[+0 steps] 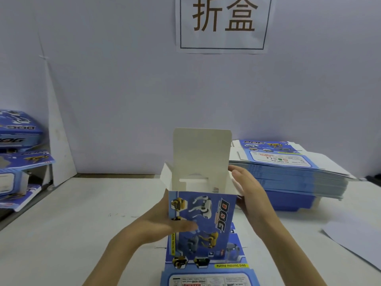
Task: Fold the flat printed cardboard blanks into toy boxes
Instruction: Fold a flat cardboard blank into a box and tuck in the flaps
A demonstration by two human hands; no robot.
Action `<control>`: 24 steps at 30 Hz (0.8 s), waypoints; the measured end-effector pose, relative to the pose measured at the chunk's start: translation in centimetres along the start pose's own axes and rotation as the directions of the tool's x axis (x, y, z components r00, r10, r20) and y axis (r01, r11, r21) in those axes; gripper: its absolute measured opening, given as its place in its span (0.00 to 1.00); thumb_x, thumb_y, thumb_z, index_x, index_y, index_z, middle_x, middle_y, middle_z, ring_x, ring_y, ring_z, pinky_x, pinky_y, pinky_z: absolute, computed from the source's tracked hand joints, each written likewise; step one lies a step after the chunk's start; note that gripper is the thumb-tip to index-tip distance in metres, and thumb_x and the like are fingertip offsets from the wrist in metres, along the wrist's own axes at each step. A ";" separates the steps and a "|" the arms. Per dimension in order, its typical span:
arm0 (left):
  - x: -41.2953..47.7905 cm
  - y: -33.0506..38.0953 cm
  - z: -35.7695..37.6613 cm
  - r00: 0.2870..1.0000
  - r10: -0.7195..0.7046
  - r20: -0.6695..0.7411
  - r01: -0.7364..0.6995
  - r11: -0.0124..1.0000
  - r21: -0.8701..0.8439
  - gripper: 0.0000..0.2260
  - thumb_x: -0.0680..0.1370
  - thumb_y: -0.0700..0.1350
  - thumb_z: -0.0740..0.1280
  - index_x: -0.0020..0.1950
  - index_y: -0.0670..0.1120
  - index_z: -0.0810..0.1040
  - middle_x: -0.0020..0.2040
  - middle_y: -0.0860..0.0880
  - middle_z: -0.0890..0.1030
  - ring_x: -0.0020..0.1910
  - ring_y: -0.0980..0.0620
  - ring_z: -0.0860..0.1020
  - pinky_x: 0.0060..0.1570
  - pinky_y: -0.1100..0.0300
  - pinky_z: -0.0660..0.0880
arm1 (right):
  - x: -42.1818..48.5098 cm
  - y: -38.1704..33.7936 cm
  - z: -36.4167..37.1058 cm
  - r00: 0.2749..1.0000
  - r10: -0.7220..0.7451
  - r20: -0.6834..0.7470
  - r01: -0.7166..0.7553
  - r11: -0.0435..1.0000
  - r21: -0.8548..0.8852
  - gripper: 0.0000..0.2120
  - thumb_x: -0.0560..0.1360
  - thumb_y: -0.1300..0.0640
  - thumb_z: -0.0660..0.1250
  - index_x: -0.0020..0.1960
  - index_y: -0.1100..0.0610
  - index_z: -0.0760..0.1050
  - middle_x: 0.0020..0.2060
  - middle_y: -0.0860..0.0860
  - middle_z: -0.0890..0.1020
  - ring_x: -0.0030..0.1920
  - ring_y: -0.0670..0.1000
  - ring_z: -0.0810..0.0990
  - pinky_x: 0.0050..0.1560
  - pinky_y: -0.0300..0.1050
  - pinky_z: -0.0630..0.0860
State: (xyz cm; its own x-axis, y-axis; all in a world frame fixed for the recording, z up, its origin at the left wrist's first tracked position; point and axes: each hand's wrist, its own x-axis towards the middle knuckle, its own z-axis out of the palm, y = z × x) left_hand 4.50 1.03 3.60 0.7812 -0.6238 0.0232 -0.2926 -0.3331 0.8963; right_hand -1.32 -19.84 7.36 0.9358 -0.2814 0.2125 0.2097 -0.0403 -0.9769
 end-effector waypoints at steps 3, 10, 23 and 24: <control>-0.1 -0.4 0.3 0.999 0.002 -0.051 0.000 0.999 0.042 0.08 0.77 0.55 0.67 0.53 0.68 0.77 0.50 0.70 0.80 0.50 0.70 0.77 0.45 0.73 0.71 | 0.3 0.1 -0.4 0.999 0.033 -0.041 -0.032 0.999 0.034 0.13 0.81 0.56 0.57 0.64 0.50 0.72 0.58 0.52 0.80 0.58 0.53 0.79 0.58 0.48 0.75; 0.0 -0.9 0.6 0.993 0.048 -0.108 -0.048 0.999 0.000 0.17 0.70 0.57 0.74 0.57 0.66 0.77 0.53 0.64 0.82 0.53 0.63 0.80 0.50 0.67 0.75 | 0.5 -0.2 -1.0 0.998 0.066 0.006 -0.066 0.997 0.041 0.12 0.80 0.58 0.58 0.60 0.50 0.74 0.56 0.51 0.81 0.55 0.52 0.80 0.49 0.44 0.78; -1.8 -0.2 3.4 0.881 0.112 -0.460 -0.203 0.967 -0.154 0.39 0.63 0.64 0.76 0.62 0.80 0.52 0.57 0.78 0.70 0.54 0.76 0.72 0.41 0.78 0.73 | -0.7 -1.7 -0.3 0.999 0.039 0.024 -0.034 0.981 -0.190 0.06 0.77 0.53 0.67 0.51 0.50 0.72 0.46 0.48 0.82 0.43 0.45 0.82 0.33 0.35 0.77; -1.9 -0.1 4.2 0.896 0.116 -0.429 -0.201 0.967 -0.157 0.42 0.59 0.66 0.77 0.58 0.85 0.49 0.54 0.84 0.65 0.54 0.81 0.69 0.39 0.79 0.72 | -0.9 -1.8 0.0 0.999 0.033 0.038 -0.024 0.974 -0.225 0.06 0.77 0.53 0.67 0.51 0.49 0.71 0.47 0.47 0.81 0.44 0.45 0.82 0.33 0.35 0.77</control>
State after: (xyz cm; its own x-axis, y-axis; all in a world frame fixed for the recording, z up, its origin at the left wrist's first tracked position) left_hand 0.68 -0.72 1.59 0.9025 -0.2938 0.3148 -0.3529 -0.0857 0.9317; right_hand -2.51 -19.49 8.90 0.9523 -0.2463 0.1803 0.1178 -0.2485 -0.9614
